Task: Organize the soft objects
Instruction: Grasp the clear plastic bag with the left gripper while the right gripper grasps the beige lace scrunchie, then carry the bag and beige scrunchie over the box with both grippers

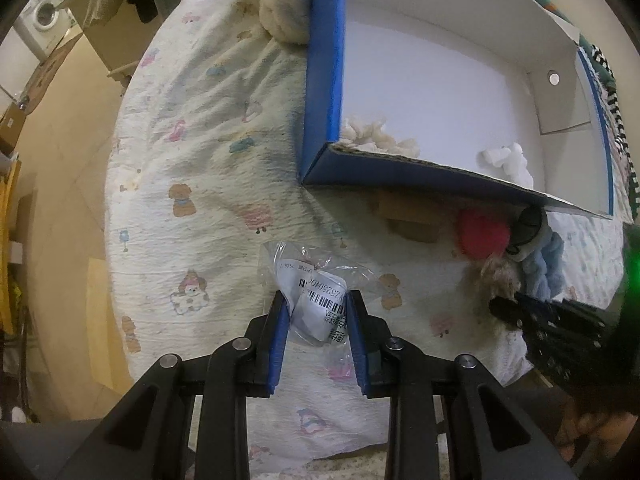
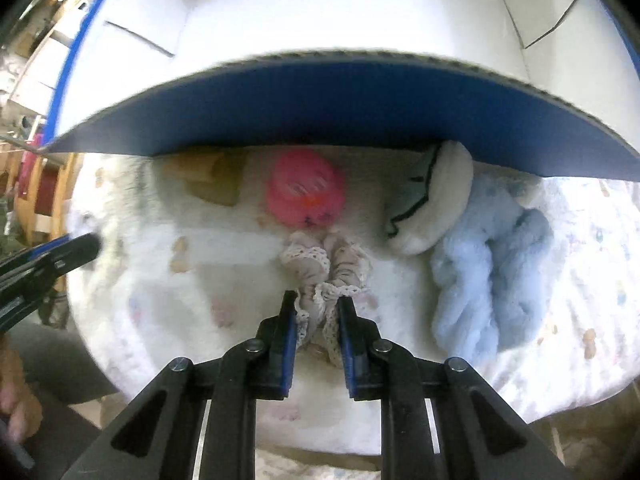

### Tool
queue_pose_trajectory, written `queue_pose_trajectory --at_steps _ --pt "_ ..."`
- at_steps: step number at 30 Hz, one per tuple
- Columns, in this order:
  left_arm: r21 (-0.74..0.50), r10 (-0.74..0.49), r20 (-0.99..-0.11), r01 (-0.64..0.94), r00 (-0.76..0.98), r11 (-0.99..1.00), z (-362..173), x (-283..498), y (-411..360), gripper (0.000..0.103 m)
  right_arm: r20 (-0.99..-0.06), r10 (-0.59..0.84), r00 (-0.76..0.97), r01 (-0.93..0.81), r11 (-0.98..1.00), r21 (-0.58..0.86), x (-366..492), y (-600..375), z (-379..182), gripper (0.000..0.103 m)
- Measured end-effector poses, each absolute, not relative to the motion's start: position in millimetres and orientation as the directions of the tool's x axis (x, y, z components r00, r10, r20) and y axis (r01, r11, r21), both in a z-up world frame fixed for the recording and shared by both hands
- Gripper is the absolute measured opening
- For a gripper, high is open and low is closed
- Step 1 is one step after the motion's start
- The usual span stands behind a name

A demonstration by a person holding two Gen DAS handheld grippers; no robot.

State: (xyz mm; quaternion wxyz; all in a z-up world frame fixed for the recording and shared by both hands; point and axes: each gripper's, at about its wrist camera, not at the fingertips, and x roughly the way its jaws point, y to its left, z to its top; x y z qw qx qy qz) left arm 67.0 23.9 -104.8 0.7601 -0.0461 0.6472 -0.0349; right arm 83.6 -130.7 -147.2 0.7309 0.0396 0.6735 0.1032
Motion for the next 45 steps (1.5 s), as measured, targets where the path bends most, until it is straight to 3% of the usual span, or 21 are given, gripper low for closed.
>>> queue_pose_trajectory --at_steps 12,17,28,35,45 --pt "-0.131 -0.125 -0.971 -0.019 0.204 0.991 -82.0 45.9 18.1 0.026 -0.904 0.401 0.147 -0.096 0.916 0.391 50.8 -128.7 -95.5 0.021" --pt "-0.141 -0.131 -0.95 -0.016 0.285 0.99 -44.8 44.8 14.1 0.026 -0.865 0.45 0.224 -0.091 0.893 0.441 55.3 -142.8 -60.6 0.021" --pt "-0.091 -0.097 -0.891 0.035 0.444 0.995 19.4 85.7 -2.0 0.026 -0.795 0.462 0.392 -0.127 0.884 0.451 76.2 -166.1 6.0 0.021" --pt "-0.076 -0.1 -0.884 0.072 0.457 0.995 25.2 109.6 -19.6 0.026 -0.774 0.456 0.439 -0.13 0.885 0.448 106.1 -175.9 26.9 0.021" --pt "-0.048 -0.086 -0.881 0.094 0.465 0.994 9.7 144.7 -38.1 0.026 -0.763 0.442 0.472 -0.088 0.885 0.458 146.8 -193.0 15.0 0.021"
